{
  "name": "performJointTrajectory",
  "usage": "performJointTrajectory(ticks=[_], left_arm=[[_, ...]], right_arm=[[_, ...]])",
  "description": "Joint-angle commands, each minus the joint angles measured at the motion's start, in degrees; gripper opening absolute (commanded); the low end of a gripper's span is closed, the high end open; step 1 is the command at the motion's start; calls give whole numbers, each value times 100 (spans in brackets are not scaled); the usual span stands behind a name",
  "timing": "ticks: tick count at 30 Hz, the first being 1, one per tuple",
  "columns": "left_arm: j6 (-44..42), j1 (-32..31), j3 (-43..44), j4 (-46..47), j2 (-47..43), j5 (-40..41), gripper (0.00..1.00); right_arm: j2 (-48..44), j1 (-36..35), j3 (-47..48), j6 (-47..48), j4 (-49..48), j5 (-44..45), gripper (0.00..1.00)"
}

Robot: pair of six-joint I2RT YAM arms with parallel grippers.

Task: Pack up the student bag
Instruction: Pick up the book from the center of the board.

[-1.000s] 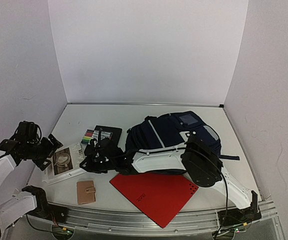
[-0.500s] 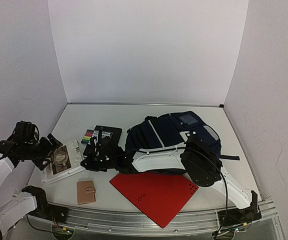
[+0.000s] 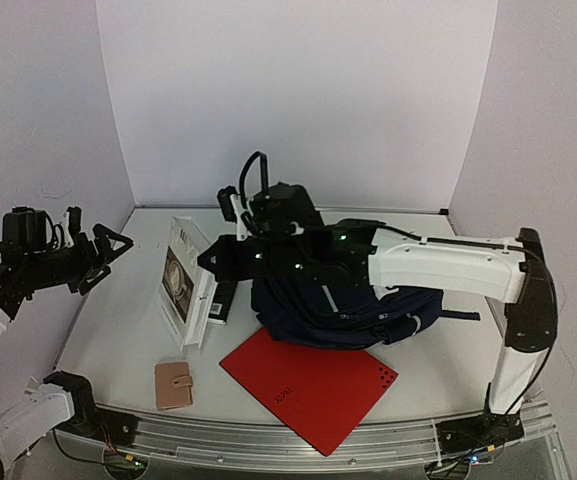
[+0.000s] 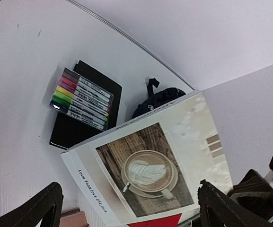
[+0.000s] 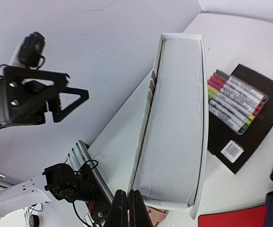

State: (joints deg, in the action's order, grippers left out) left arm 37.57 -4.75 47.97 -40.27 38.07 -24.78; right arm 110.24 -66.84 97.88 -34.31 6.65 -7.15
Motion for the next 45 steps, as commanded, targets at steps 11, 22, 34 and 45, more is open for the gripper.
performJointTrajectory(ticks=[11, 22, 34, 45], left_arm=[[-256, -54, -837, 2819, 437, -3113, 100], [-803, -1340, -685, 3042, 1287, -3100, 100], [-77, -1963, -1032, 4354, 1718, -3861, 100], [523, -2627, -1175, 5312, 1824, -3968, 60]], right_arm=[[-1923, 489, -446, 1306, 2278, -1018, 0], [-2340, 572, -378, 1109, 2087, -2118, 0], [-2559, 665, -709, 542, 1106, -2639, 0], [-2772, 872, -1343, 239, 472, -2411, 0]])
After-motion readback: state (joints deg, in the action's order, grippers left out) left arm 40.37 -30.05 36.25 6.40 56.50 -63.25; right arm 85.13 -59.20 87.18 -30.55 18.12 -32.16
